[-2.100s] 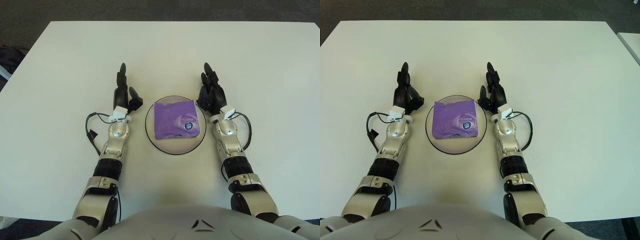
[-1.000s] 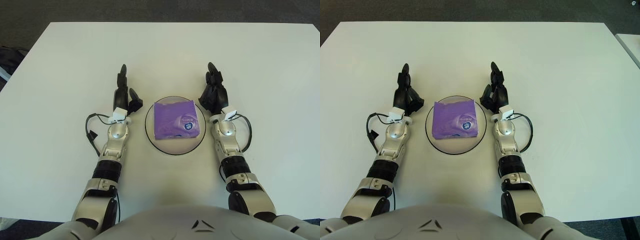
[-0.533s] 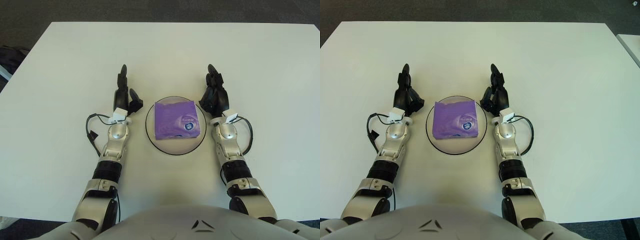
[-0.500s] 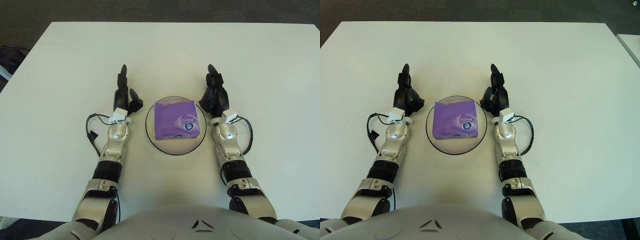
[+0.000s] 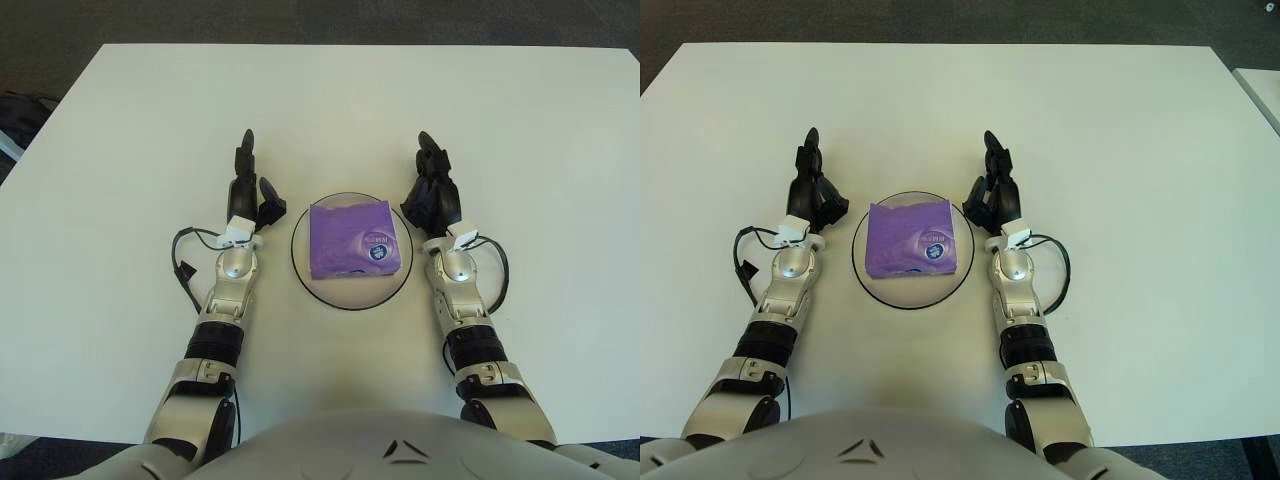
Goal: Put the tissue paper into the plate.
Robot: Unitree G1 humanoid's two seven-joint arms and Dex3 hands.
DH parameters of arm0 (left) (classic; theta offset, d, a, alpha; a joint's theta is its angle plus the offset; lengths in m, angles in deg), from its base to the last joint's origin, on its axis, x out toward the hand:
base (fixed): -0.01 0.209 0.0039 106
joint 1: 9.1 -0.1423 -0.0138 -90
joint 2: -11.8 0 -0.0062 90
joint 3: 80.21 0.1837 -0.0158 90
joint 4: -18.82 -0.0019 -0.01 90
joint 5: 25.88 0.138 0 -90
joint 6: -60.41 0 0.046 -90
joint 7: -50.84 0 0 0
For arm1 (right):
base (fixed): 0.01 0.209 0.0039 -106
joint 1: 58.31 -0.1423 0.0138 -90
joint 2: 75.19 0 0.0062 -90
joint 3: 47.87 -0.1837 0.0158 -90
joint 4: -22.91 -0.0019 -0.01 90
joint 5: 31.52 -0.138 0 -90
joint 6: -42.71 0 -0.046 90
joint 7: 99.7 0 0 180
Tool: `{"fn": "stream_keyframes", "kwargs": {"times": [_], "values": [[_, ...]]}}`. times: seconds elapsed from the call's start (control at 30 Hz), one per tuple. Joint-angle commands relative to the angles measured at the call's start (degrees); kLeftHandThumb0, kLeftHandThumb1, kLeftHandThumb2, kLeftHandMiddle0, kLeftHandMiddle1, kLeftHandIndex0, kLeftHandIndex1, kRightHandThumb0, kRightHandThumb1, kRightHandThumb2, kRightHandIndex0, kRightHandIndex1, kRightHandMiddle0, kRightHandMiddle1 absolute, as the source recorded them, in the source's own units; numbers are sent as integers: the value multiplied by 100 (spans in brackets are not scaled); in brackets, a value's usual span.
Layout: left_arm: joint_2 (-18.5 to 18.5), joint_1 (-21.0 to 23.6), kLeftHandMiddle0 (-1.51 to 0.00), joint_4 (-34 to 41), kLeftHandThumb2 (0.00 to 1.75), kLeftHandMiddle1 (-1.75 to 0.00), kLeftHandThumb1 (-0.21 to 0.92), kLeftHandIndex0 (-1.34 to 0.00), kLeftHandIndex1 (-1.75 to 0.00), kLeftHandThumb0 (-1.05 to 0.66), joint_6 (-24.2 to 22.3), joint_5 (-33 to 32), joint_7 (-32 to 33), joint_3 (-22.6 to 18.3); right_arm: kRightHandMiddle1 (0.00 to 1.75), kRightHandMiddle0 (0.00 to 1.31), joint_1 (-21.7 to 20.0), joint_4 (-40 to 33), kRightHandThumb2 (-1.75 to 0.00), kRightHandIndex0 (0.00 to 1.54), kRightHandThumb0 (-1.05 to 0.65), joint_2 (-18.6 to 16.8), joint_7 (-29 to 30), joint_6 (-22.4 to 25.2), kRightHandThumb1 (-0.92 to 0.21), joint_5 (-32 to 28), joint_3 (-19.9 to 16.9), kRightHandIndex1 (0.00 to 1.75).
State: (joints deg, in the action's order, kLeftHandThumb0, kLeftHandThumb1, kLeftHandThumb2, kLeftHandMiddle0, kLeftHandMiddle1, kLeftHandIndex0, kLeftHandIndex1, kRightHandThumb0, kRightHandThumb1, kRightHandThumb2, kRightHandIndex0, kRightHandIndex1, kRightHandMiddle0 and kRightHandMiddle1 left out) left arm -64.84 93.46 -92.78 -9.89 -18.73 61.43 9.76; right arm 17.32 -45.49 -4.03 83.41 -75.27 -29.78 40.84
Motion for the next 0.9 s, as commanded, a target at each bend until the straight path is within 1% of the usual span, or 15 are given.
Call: {"fn": "stream_keyframes", "kwargs": {"times": [0.0, 0.43, 0.87], "values": [[50, -776, -5, -494, 121, 0, 92, 0, -20, -89, -248, 64, -6, 45, 38, 0, 361, 232, -110, 19, -77, 91, 63, 255, -92, 19, -90, 3], [55, -780, -5, -509, 121, 0, 92, 0, -19, -89, -219, 80, 5, 48, 37, 0, 365, 261, -107, 19, -75, 112, 137, 385, -92, -4, -140, 3], [45, -782, -6, -539, 121, 0, 92, 0, -20, -88, -173, 105, 25, 57, 33, 0, 361, 287, -103, 18, -75, 154, 162, 398, -92, -44, -230, 2]]}}
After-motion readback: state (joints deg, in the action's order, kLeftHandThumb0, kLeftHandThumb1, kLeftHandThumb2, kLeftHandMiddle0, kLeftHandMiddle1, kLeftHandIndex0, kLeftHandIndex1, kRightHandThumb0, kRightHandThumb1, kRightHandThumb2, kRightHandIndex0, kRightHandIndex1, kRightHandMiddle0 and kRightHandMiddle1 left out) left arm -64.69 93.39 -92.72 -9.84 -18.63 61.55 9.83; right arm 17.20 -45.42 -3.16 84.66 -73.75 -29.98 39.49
